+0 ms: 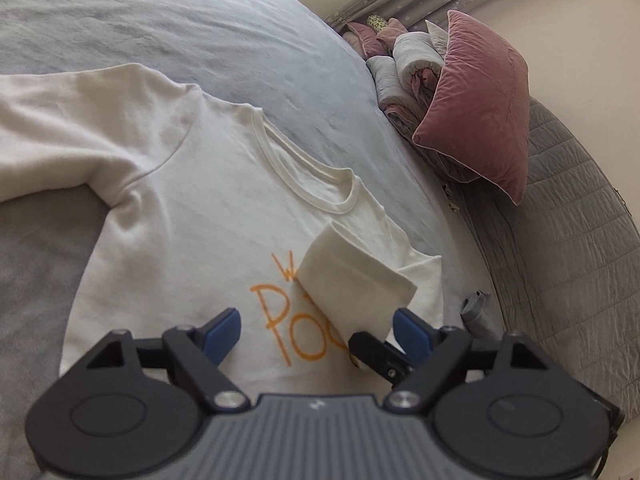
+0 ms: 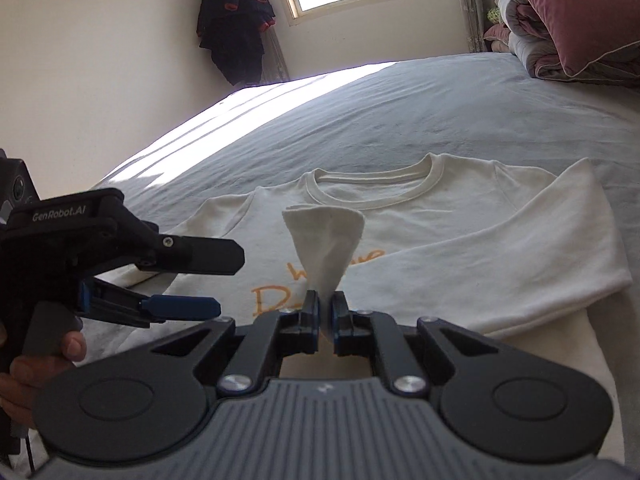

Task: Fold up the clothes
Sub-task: 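Carry the cuff with the right gripper across the sweatshirt front while the left gripper pinches the cuff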

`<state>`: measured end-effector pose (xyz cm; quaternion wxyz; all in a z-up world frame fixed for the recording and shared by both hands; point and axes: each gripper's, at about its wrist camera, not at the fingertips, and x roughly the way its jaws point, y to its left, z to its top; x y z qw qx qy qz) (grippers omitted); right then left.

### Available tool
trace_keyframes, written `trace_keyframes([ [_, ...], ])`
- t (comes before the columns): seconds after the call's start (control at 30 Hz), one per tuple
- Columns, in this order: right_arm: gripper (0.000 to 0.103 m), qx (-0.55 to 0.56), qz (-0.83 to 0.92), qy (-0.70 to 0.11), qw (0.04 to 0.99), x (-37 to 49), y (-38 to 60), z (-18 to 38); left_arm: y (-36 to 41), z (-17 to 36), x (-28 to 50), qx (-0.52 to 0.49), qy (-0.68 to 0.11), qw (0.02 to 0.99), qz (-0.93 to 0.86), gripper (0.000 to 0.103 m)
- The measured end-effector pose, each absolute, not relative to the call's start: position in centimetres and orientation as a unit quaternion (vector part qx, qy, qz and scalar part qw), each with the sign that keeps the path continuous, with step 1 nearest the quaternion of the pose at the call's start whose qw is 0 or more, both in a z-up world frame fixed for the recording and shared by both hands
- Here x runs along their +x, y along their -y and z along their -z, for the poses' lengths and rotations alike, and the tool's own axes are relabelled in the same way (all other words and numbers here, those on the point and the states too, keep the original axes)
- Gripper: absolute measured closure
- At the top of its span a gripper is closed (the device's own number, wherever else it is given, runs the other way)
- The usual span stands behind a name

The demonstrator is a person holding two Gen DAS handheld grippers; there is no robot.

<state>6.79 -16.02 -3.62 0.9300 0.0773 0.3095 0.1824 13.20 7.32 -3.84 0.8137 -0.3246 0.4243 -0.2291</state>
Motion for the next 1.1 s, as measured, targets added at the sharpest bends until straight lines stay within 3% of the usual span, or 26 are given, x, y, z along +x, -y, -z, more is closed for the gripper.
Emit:
trace_keyframes([
  [0.13, 0.093, 0.027, -0.187, -0.301, 0.935, 5.8, 15.0, 4.2, -7.4, 4.3, 13.3, -0.353, -0.424, 0.802, 0.231, 0.02],
  [0.3, 0.093, -0.061, -0.199, -0.271, 0.94, 4.3, 13.2, 4.1, -7.3, 4.7, 13.6, -0.386, -0.421, 0.788, 0.229, 0.028],
  [0.47, 0.093, -0.105, -0.21, -0.257, 0.937, 3.3, 12.3, 4.2, -6.8, 4.6, 13.8, -0.379, -0.428, 0.793, 0.21, 0.05],
  [0.93, 0.093, -0.213, -0.221, -0.226, 0.925, 1.5, 10.1, 5.1, -8.2, 4.2, 13.4, -0.399, -0.44, 0.782, 0.188, 0.053],
  [1.0, 0.093, -0.225, -0.22, -0.221, 0.923, 1.4, 9.9, 5.3, -7.9, 3.9, 13.3, -0.377, -0.444, 0.793, 0.177, 0.067],
  [1.03, 0.092, -0.23, -0.219, -0.219, 0.922, 1.3, 9.8, 5.4, -7.7, 3.8, 13.2, -0.365, -0.445, 0.799, 0.172, 0.086],
  [1.07, 0.092, -0.236, -0.214, -0.218, 0.923, 1.4, 9.9, 5.5, -7.5, 3.6, 13.0, -0.354, -0.44, 0.808, 0.169, 0.097],
  [1.1, 0.091, -0.244, -0.202, -0.213, 0.924, 1.6, 10.1, 5.5, -7.4, 3.4, 12.8, -0.342, -0.434, 0.817, 0.166, 0.097],
])
